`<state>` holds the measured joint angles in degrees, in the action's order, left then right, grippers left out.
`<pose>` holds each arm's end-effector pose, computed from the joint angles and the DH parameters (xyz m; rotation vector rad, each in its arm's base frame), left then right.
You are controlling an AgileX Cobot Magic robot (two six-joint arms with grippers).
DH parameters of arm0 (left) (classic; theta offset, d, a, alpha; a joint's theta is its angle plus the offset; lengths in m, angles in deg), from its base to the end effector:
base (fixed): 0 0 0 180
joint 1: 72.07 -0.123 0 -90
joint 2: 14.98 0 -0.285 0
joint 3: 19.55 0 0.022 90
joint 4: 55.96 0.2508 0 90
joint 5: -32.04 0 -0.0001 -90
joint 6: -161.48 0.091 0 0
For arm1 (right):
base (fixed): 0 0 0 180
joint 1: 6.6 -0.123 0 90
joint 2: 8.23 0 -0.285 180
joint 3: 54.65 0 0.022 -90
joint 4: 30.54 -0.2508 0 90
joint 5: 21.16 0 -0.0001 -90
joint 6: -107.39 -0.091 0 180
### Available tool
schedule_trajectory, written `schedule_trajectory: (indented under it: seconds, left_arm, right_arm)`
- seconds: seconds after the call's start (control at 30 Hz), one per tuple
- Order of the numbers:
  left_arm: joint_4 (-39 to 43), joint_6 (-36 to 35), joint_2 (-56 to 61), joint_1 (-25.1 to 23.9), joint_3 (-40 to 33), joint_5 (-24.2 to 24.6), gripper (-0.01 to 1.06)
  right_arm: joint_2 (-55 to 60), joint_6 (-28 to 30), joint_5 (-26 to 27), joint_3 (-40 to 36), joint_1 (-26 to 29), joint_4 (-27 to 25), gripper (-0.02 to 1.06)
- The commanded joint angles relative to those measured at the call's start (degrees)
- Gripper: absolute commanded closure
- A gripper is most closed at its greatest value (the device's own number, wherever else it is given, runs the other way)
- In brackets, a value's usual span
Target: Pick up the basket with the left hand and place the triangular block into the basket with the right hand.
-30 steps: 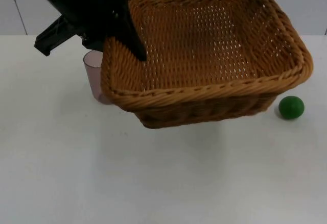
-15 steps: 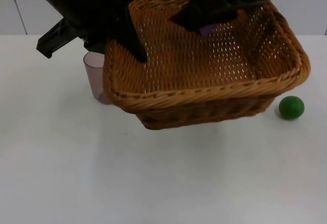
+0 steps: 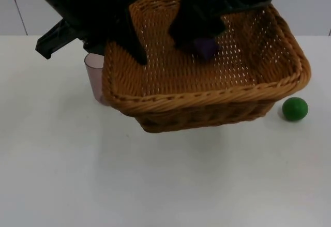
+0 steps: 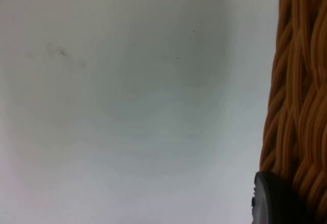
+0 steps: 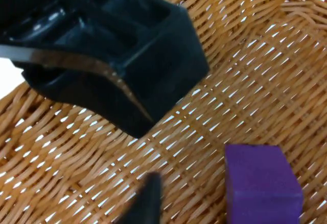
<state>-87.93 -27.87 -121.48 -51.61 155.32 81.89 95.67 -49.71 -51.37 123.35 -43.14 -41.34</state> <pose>0.3196 -0.1586 0.2478 -0.1454 2.8508 -0.7980 0.2993 0.2325 0.2872 -1.0506 2.1405 0.3040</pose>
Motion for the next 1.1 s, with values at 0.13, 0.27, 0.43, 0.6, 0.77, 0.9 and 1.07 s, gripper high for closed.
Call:
schedule_trajectory:
  seconds: [0.13,0.27,0.43,0.6,0.77,0.9,1.07]
  left_arm:
    - [-0.1,-0.13,0.53,0.29,0.15,-0.34,1.05]
    - [0.17,-0.13,0.53,0.29,0.15,-0.11,1.05]
    - [0.59,-0.13,0.53,0.29,0.15,-0.11,1.05]
    - [1.41,-0.13,0.43,0.29,0.15,-0.11,1.05]
    - [1.41,-0.13,0.32,0.29,0.15,-0.35,1.05]
    - [1.41,0.06,-0.17,0.47,0.15,-0.71,1.05]
    - [1.68,0.06,-0.17,2.38,-3.72,-7.46,1.05]
  right_arm:
    - [-1.44,0.05,-0.25,-0.3,-0.17,0.4,0.0]
    - [-6.3,0.05,-2.12,-0.3,-0.17,0.28,0.0]
    - [-11.43,-0.59,-4.88,-0.3,-0.06,1.99,0.0]
    - [-22.61,-11.93,-6.19,-0.3,0.54,13.92,0.0]
    - [-32.13,-18.84,-8.69,-0.3,3.95,20.09,0.0]
    - [-37.67,-18.97,-10.99,-0.3,7.47,20.09,0.0]
    - [-42.39,-18.97,-14.44,-0.3,10.85,20.09,0.0]
